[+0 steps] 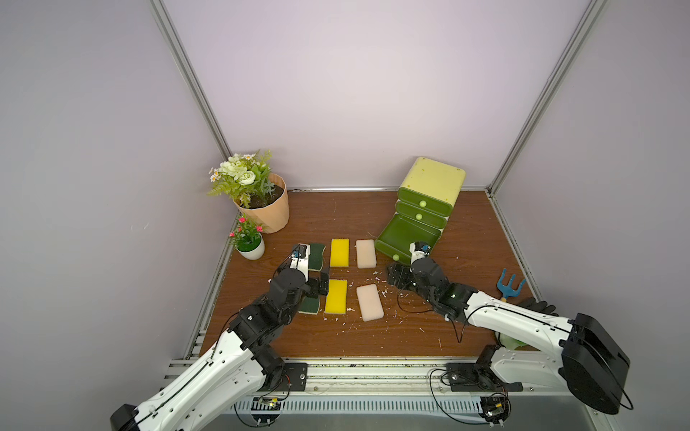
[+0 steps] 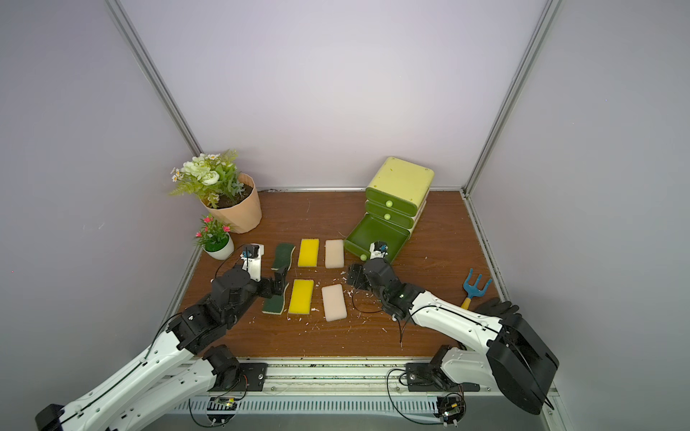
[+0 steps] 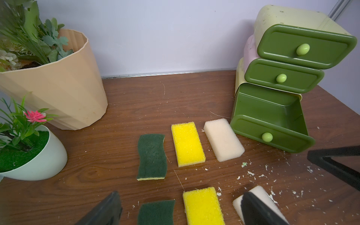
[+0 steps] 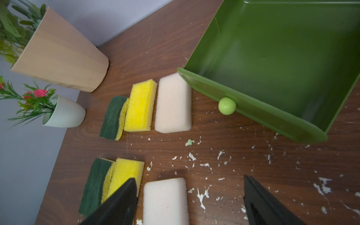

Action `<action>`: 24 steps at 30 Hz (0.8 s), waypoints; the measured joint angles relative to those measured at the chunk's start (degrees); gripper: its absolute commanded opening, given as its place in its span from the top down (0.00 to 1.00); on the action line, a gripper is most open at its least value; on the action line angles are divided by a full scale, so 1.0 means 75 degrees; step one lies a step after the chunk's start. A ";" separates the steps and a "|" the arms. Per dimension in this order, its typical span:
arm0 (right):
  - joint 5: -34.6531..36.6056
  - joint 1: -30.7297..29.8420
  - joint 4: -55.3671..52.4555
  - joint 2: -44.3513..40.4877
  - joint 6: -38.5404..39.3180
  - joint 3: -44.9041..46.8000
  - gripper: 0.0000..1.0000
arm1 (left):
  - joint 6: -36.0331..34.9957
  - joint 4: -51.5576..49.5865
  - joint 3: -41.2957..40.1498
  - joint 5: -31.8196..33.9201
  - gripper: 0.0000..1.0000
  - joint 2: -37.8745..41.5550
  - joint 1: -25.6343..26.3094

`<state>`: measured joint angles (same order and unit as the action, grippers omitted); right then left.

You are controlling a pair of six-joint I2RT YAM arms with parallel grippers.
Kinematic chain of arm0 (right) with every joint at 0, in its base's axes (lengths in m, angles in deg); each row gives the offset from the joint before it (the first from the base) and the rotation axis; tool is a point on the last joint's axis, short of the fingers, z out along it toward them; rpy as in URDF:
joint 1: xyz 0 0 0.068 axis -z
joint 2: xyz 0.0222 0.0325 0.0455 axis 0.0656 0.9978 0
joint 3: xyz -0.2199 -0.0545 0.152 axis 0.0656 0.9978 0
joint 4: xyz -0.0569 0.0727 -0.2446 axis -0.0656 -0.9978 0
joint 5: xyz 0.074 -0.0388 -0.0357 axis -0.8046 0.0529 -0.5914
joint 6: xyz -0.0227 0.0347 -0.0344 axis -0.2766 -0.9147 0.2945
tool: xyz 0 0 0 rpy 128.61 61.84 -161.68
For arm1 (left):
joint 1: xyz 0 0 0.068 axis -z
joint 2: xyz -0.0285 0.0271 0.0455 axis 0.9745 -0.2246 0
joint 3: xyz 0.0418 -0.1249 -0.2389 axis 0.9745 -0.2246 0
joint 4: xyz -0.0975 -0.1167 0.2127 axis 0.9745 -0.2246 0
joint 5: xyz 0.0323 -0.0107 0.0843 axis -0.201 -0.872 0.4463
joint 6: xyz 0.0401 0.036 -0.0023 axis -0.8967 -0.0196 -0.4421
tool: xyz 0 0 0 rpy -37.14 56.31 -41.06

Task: Take the sponge out of the drawer
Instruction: Place the sponge at the center of the board, then close the drawer in the storage box.

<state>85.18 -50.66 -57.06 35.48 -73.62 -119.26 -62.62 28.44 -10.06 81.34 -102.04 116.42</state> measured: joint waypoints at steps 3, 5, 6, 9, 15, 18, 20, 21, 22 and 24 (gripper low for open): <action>-0.0189 0.0265 0.0114 0.0189 -0.0015 0.0000 0.10 | 0.0000 0.0000 0.0000 -0.0012 0.02 0.0000 0.0000; -0.0344 0.0443 0.0207 0.0341 -0.0041 0.0000 0.10 | 0.0000 0.0000 0.0000 -0.0015 0.02 0.0003 0.0000; -0.0478 0.0539 0.0274 0.0411 -0.0061 0.0000 0.09 | 0.0000 0.0000 0.0000 -0.0015 0.02 0.0012 0.0000; -0.0766 0.0784 0.0475 0.0624 -0.0157 0.0000 0.09 | 0.0000 0.0003 0.0000 -0.0015 0.02 0.0055 0.0000; -0.1046 0.1154 0.0903 0.0970 -0.0382 0.0000 0.08 | 0.0000 0.0012 0.0000 -0.0029 0.02 0.0096 0.0000; -0.1049 0.1265 0.0985 0.1212 -0.0405 -0.0038 0.08 | 0.0000 0.0017 0.0000 -0.0041 0.02 0.0099 0.0000; -0.1049 0.1314 0.0997 0.1408 -0.0402 -0.0122 0.08 | 0.0000 0.0017 0.0000 -0.0044 0.02 0.0099 0.0000; -0.1049 0.1332 0.1014 0.1507 -0.0402 -0.0175 0.08 | 0.0000 0.0020 0.0000 -0.0044 0.02 0.0099 0.0000; -0.1052 0.1361 0.1026 0.1588 -0.0399 -0.0230 0.08 | 0.0000 0.0023 0.0000 -0.0047 0.02 0.0099 0.0000; -0.1046 0.1399 0.1072 0.1743 -0.0391 -0.0361 0.08 | 0.0000 0.0026 0.0000 -0.0047 0.02 0.0102 0.0000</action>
<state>77.33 -40.16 -49.02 48.55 -76.55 -121.97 -62.62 28.64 -10.06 80.99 -101.28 116.42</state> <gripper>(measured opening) 0.919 0.984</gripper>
